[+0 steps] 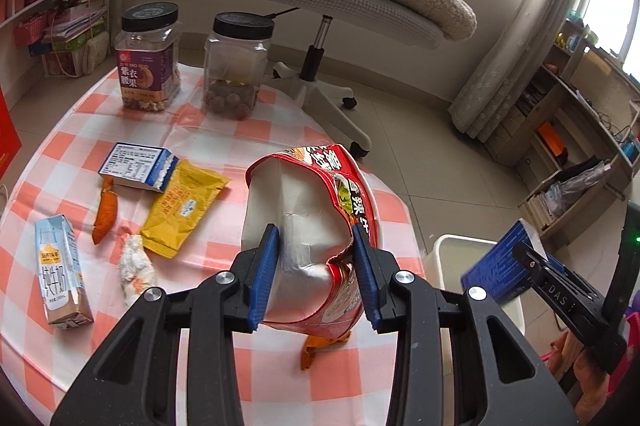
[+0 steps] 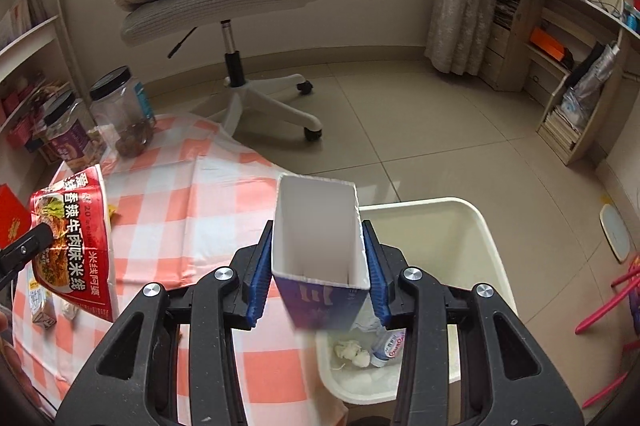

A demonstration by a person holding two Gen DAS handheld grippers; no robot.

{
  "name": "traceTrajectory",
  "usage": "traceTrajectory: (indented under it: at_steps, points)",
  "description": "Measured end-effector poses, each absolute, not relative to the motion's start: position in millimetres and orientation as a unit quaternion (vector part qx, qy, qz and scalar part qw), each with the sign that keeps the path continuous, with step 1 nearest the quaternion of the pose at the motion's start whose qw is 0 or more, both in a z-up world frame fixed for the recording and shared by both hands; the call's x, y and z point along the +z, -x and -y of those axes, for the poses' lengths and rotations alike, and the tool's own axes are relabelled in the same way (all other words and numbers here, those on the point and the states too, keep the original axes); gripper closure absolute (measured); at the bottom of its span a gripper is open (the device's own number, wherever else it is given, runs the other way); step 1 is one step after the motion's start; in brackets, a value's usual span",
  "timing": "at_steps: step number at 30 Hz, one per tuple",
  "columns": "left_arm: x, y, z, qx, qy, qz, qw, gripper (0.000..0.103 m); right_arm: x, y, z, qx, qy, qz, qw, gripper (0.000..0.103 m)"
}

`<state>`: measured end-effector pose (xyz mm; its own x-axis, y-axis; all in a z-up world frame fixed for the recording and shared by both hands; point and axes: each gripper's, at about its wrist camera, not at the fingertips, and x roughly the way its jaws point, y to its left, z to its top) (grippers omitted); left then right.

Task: Collect trash
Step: 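Drop the blue box into the bin with the right tool while the left tool drops the noodle cup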

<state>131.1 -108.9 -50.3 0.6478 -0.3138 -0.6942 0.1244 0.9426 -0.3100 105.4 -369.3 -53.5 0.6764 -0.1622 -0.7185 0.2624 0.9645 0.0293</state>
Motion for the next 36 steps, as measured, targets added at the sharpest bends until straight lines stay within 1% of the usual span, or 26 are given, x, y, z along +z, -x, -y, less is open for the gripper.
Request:
traceTrajectory:
  at_steps: [6,7,8,10,14,16,17,19,21,22,23,24,26,31,36]
  points:
    - [-53,-136,159,-0.167,0.123,-0.417,0.885,0.066,-44,-92,412,-0.159,-0.089,-0.367,0.912,0.064]
    - [-53,-135,169,-0.175,0.117,-0.418,0.884,0.066,-42,-89,418,-0.167,-0.094,-0.363,0.912,0.061]
    - [-53,-133,179,-0.182,0.110,-0.418,0.883,0.066,-40,-87,425,-0.175,-0.098,-0.359,0.912,0.056]
    - [-52,-133,199,-0.198,0.103,-0.419,0.880,0.066,-38,-81,438,-0.186,-0.109,-0.352,0.911,0.051]
    - [-52,-131,243,-0.231,0.097,-0.425,0.870,0.066,-33,-70,463,-0.219,-0.134,-0.338,0.905,0.035]
    - [-53,-129,263,-0.246,0.091,-0.427,0.865,0.066,-31,-64,475,-0.237,-0.143,-0.329,0.903,0.031]
    - [-54,-128,273,-0.253,0.088,-0.429,0.863,0.065,-30,-61,481,-0.248,-0.147,-0.325,0.901,0.026]
    - [-56,-125,292,-0.270,0.086,-0.435,0.854,0.065,-27,-53,494,-0.269,-0.156,-0.316,0.896,0.018]
    - [-59,-123,307,-0.289,0.084,-0.444,0.844,0.064,-26,-49,503,-0.287,-0.159,-0.311,0.892,0.015]
    - [-61,-123,314,-0.299,0.084,-0.448,0.838,0.063,-26,-47,507,-0.295,-0.158,-0.309,0.890,0.013]
    - [-63,-122,319,-0.308,0.085,-0.454,0.832,0.054,-25,-44,509,-0.304,-0.158,-0.306,0.888,0.011]
    - [-64,-121,322,-0.313,0.087,-0.457,0.828,0.047,-25,-42,511,-0.313,-0.155,-0.303,0.887,0.010]
    - [-65,-119,326,-0.316,0.084,-0.458,0.827,0.045,-24,-38,513,-0.326,-0.145,-0.298,0.885,0.008]
    - [-63,-116,321,-0.303,0.060,-0.449,0.839,0.042,-25,-35,506,-0.338,-0.107,-0.295,0.887,0.007]
    - [-58,-111,305,-0.283,0.019,-0.424,0.860,0.036,-25,-32,490,-0.348,-0.088,-0.279,0.891,0.007]
